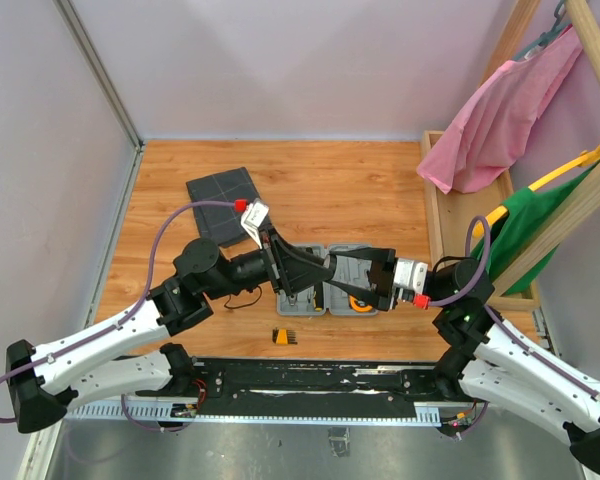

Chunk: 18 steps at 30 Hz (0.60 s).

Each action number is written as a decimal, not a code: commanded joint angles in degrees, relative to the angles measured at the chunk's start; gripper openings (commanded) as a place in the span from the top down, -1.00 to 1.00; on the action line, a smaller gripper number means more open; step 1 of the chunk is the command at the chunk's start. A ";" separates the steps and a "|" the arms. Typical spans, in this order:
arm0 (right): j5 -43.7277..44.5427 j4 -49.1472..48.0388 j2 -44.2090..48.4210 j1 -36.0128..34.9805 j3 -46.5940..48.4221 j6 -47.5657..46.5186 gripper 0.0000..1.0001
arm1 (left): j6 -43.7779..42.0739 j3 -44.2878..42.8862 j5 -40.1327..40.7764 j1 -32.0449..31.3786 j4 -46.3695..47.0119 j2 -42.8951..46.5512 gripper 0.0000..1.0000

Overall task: Sort the tools into containers
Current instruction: Place the engineering item in the storage box.

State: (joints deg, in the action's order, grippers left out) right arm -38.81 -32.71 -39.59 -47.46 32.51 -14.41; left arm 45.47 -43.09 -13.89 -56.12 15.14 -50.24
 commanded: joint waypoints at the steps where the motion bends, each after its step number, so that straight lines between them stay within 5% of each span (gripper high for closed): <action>1: 0.67 -0.93 0.22 0.79 1.70 -0.15 0.07 | 0.49 0.02 -1.51 -0.36 2.67 -0.26 0.33; 5: 1.19 -1.02 0.34 0.71 1.33 -0.21 0.21 | 0.61 -0.06 -1.68 -0.38 2.77 -0.30 0.27; 12: 4.90 4.53 2.23 0.71 1.93 -1.71 0.29 | 0.37 0.44 1.26 -0.30 1.73 0.79 -0.43; 18: 12.47 16.12 4.24 0.75 4.70 -0.44 0.25 | -3.15 -3.39 9.21 -0.31 -9.40 0.65 -0.60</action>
State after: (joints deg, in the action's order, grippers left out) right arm -32.73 -24.25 -36.88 -47.46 33.45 -15.29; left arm 45.21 -43.16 -11.05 -56.12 12.73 -50.17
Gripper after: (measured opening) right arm 0.457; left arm 0.783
